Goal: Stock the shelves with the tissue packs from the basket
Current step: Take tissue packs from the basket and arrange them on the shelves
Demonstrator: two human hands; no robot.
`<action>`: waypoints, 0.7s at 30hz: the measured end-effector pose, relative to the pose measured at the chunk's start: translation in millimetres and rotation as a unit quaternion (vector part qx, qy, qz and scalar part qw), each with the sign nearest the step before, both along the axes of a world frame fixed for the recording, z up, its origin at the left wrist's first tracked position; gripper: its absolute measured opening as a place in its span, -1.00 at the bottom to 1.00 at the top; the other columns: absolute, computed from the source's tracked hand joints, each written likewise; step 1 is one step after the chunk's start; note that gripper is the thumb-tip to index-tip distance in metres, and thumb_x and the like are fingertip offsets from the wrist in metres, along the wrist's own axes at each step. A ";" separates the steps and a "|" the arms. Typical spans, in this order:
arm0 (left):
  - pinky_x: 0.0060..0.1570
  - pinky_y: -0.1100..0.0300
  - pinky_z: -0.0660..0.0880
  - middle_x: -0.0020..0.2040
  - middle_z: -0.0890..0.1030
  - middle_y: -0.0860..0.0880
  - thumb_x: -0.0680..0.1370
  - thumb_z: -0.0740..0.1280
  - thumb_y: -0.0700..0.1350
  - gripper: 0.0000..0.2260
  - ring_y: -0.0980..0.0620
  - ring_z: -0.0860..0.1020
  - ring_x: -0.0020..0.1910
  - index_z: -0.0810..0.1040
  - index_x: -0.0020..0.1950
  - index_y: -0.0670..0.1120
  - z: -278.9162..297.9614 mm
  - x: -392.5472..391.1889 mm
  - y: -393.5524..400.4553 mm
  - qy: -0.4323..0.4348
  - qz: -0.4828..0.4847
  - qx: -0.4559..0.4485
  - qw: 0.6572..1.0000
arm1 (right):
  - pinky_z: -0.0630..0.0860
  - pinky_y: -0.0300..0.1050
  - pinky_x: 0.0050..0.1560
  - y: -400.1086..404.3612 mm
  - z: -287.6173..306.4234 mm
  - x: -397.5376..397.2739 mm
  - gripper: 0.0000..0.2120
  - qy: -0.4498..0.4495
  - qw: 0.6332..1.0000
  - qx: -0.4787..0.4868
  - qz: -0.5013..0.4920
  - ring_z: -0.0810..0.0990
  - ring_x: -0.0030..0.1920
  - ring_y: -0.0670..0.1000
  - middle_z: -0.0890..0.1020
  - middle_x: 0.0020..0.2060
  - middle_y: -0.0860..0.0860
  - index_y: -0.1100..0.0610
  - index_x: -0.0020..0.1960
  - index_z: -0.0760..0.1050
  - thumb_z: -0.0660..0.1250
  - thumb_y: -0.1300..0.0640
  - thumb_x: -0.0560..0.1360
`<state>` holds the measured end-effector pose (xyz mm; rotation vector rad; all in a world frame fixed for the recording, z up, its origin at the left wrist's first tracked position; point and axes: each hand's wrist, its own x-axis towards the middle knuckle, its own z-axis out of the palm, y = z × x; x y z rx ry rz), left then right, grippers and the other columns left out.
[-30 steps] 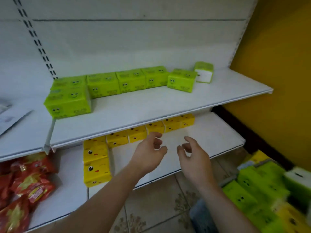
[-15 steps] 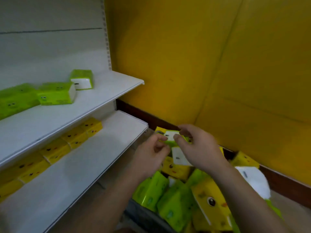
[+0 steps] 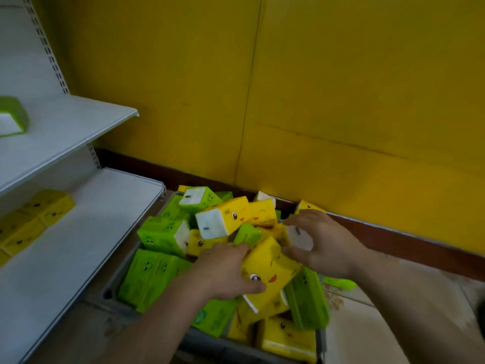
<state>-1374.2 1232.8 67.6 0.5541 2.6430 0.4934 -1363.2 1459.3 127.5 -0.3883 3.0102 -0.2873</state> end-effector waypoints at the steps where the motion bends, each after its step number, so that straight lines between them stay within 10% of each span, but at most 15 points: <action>1: 0.28 -0.09 0.39 0.37 0.45 -0.02 0.34 0.37 0.42 -0.17 -0.11 0.41 0.35 0.22 0.49 0.07 -3.8 1.5 0.3 0.001 -0.019 -0.041 0.999 | 0.19 -0.03 0.47 -4.5 -5.8 1.2 -0.30 -0.006 0.998 0.043 0.041 0.18 0.51 0.06 0.35 0.46 -0.06 -0.04 0.49 0.29 0.30 -0.32 0.46; 5: 0.36 -0.14 0.28 0.45 0.39 -0.08 0.30 0.39 0.43 0.01 -0.18 0.33 0.40 -0.01 0.57 0.07 -20.4 4.1 2.1 -0.016 -0.031 -0.099 0.994 | 0.02 0.07 0.53 -21.9 -15.2 -6.5 -0.25 0.023 0.982 0.155 0.108 0.10 0.54 0.12 0.31 0.48 0.00 0.01 0.46 0.35 0.24 -0.40 0.41; 9: 0.38 -0.14 0.25 0.47 0.36 -0.04 0.28 0.40 0.43 0.03 -0.13 0.32 0.43 -0.01 0.57 0.08 -30.5 3.1 2.8 -0.030 -0.005 -0.066 0.997 | 0.29 0.01 0.40 -21.2 -17.3 -13.2 -0.50 0.006 0.989 0.122 0.084 0.25 0.44 0.09 0.36 0.40 0.02 0.02 0.24 0.56 0.30 -0.30 0.47; 16: 0.31 0.07 0.41 0.44 0.38 0.05 0.39 0.44 0.30 -0.19 0.04 0.38 0.38 0.24 0.53 0.05 -16.0 1.6 -15.8 -0.034 0.065 0.143 0.987 | 0.43 0.02 0.24 -9.4 -13.0 -7.8 -0.55 0.037 0.997 0.018 0.062 0.37 0.34 0.04 0.46 0.31 0.00 0.07 0.01 0.62 0.27 -0.30 0.49; 21: 0.13 0.06 0.56 0.26 0.48 0.17 0.30 0.51 0.30 -0.41 0.13 0.58 0.13 0.42 0.28 0.32 17.5 4.1 -51.2 -0.090 0.154 0.361 0.915 | 0.52 -0.14 -0.03 -27.7 11.8 -10.8 -0.53 0.033 0.981 -0.193 0.014 0.56 0.04 -0.15 0.58 0.11 -0.17 -0.07 0.13 0.50 0.21 -0.38 0.43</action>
